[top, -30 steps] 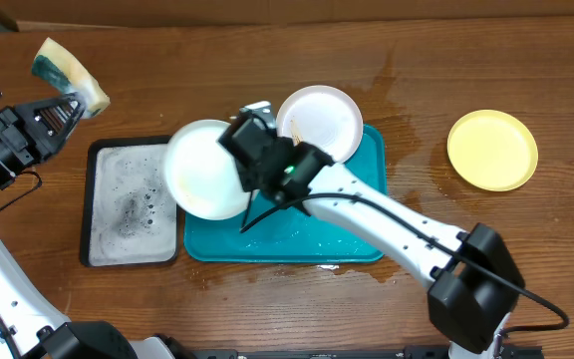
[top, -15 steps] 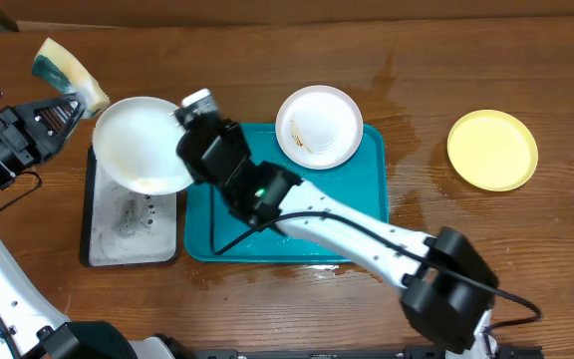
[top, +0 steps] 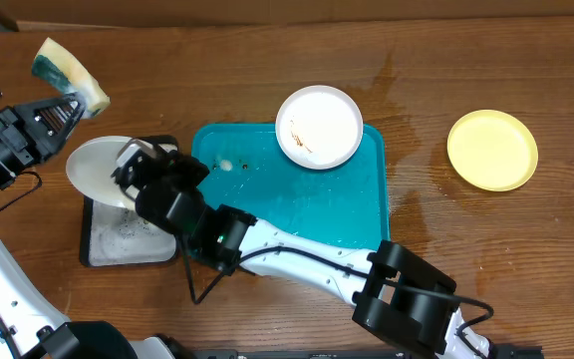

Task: Clean dirty plates on tray and stack at the side
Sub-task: 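Tilt the white plate over the black tray with the right gripper to drain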

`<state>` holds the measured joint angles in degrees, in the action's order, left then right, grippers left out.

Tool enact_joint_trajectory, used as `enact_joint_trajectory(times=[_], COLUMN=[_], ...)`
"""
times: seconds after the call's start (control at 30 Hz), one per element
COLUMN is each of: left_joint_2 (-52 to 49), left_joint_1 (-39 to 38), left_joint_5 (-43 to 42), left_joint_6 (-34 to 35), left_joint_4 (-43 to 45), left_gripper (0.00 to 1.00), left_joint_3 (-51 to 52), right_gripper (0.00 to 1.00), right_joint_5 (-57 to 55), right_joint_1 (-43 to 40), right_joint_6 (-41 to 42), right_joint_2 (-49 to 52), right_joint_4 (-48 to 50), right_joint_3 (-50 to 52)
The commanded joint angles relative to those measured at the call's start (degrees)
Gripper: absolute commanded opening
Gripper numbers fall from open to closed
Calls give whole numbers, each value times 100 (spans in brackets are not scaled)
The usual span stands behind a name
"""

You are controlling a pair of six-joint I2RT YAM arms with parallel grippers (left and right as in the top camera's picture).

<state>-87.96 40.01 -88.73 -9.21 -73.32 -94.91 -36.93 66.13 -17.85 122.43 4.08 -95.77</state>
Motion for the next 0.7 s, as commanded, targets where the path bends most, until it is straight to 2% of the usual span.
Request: enact_joint_trajectory(times=[0.0,0.17,0.43,0.53,0.67], left_joint_2=[87,87,87,87,87], left_joint_1=[9,9,9,9,9], left_joint_5=[-66,-66,-66,-66,-68], left_joint_6=[-155,-155,-155,-153,-153], left_joint_4=[-15,-15,-15,-15,-17], left_gripper=[4,4,4,4,4], left_joint_3=[-81,-81,-81,-81,-81], right_gripper=[4,4,4,4,4], right_joint_5=[-671,-868,-780,-520,-229], right_joint_1=[109,197,205,205,170], right_joint_6=[-1397,-2245,-2267,-1954,-815], right_joint_2=[-24,118,146,146,149], right_joint_4=[476,1121,1237,1047,446], right_joint_3=[-129,-127,-127,-127,-96])
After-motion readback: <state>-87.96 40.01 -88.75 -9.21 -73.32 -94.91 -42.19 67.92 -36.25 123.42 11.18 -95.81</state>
